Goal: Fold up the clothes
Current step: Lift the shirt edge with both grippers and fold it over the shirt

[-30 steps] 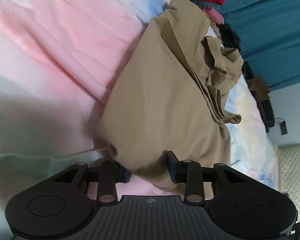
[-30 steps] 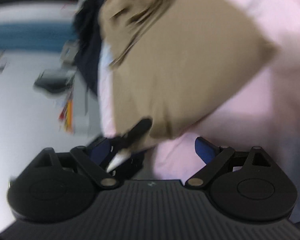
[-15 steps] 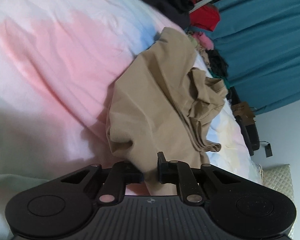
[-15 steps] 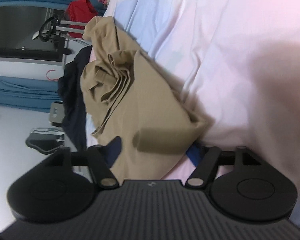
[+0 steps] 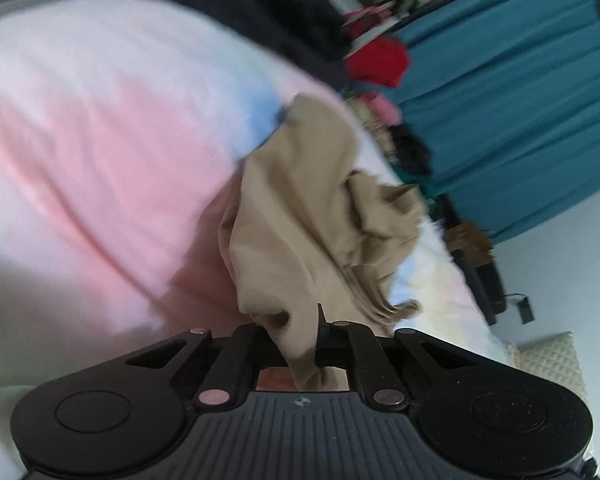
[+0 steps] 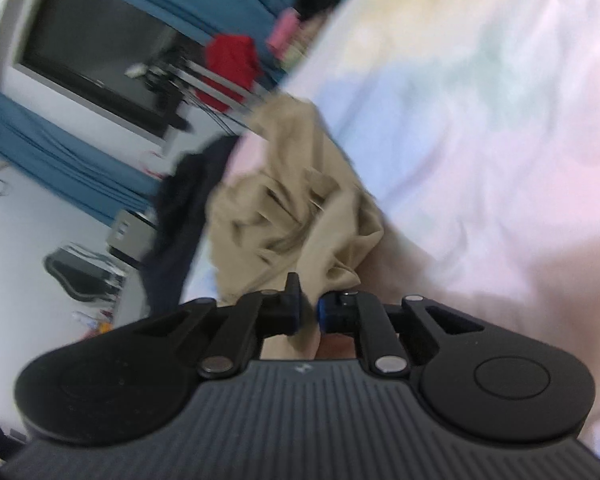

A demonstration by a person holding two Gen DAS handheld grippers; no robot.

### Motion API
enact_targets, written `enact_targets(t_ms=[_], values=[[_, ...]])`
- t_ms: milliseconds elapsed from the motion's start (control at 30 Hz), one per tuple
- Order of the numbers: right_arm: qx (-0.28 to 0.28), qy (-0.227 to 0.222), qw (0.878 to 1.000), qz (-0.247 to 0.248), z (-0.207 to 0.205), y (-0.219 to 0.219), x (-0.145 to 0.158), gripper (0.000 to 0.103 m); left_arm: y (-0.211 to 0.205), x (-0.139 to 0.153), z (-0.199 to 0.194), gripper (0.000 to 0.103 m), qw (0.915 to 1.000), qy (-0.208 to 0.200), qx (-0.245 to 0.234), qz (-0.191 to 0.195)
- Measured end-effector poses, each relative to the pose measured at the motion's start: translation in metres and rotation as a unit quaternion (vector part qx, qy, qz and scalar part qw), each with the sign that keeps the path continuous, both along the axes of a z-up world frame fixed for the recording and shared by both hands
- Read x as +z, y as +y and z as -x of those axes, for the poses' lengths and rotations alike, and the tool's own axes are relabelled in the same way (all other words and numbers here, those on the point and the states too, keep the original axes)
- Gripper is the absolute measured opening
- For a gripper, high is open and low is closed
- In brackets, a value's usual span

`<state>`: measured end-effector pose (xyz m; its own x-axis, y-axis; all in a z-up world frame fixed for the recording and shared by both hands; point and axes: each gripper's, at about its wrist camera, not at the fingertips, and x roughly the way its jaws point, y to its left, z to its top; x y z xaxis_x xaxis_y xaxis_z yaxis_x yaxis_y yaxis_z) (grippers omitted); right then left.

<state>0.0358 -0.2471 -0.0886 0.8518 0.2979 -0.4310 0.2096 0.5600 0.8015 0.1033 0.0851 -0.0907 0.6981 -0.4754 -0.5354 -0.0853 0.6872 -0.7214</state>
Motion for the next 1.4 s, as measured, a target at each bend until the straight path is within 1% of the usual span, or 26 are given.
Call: enact_targets(t_ms=[133,200,300,400,433,467,500,567,600,667,733,767,800,833,867,1033,1133,1267,1333,1400], values=[[-0.005,-0.050,0.999,0.004,0.016,-0.003,0.041,0.010,0.002,0.043,0.022,0.006,0.9984,-0.055,-0.011,0.007],[-0.007,-0.063,0.998,0.006,0.029,-0.004,0.057,0.010,-0.001,0.062,0.035,0.006,0.9976,-0.069,-0.014,0.002],[-0.007,-0.075,0.997,0.009,0.051,-0.007,0.080,0.010,-0.005,0.082,0.061,0.006,0.9977,-0.064,-0.023,-0.005],[-0.005,-0.075,0.997,0.008,0.080,-0.010,0.091,0.010,-0.009,0.098,0.092,0.006,0.9975,-0.058,-0.037,-0.013],[-0.003,-0.071,0.997,0.007,0.090,-0.011,0.092,0.010,-0.008,0.100,0.106,0.006,0.9981,-0.047,-0.040,-0.008],[0.000,-0.063,0.998,0.002,0.102,-0.011,0.092,0.010,-0.007,0.101,0.121,0.006,0.9985,-0.035,-0.042,-0.002],[0.006,-0.049,0.999,-0.011,0.115,-0.014,0.091,0.010,-0.004,0.100,0.139,0.006,0.9988,-0.013,-0.044,0.020],[0.021,-0.028,0.999,-0.034,0.138,-0.017,0.091,0.010,-0.001,0.100,0.166,0.006,0.9986,0.003,-0.039,0.036],[0.023,-0.023,0.999,-0.033,0.149,-0.018,0.094,0.010,0.000,0.100,0.179,0.006,0.9983,0.011,-0.037,0.044],[0.027,-0.021,0.999,-0.030,0.164,-0.020,0.098,0.010,0.002,0.097,0.194,0.006,0.9968,0.023,-0.034,0.068],[0.028,-0.018,0.999,-0.027,0.163,-0.018,0.100,0.010,0.001,0.096,0.195,0.006,0.9963,0.031,-0.026,0.075],[0.028,-0.017,0.999,-0.026,0.160,-0.017,0.101,0.010,0.002,0.097,0.191,0.006,0.9965,0.030,-0.024,0.075],[0.026,-0.017,0.999,-0.024,0.154,-0.015,0.101,0.010,0.003,0.096,0.183,0.006,0.9958,0.034,-0.016,0.083],[0.022,-0.015,0.999,-0.031,0.144,-0.015,0.100,0.010,0.005,0.096,0.174,0.006,0.9951,0.038,-0.009,0.091],[0.018,-0.013,0.999,-0.038,0.135,-0.014,0.098,0.010,0.005,0.096,0.163,0.006,0.9951,0.041,-0.005,0.090],[-0.006,0.003,0.995,-0.100,0.077,-0.020,0.087,0.010,0.001,0.104,0.090,0.007,0.9971,0.044,0.019,0.059],[-0.020,0.013,0.995,-0.102,0.040,-0.020,0.077,0.010,-0.006,0.099,0.040,0.007,0.9983,0.039,0.025,0.036],[-0.034,0.032,0.996,-0.083,-0.005,-0.020,0.052,0.010,-0.012,0.068,-0.016,0.006,0.9985,0.038,0.021,0.032],[-0.029,0.044,0.994,-0.100,-0.027,-0.024,0.029,0.010,-0.015,0.052,-0.034,0.007,0.9990,0.039,0.020,0.008],[-0.021,0.049,0.991,-0.123,-0.043,-0.030,0.009,0.010,-0.013,0.036,-0.043,0.007,0.9992,0.034,0.014,0.017]])
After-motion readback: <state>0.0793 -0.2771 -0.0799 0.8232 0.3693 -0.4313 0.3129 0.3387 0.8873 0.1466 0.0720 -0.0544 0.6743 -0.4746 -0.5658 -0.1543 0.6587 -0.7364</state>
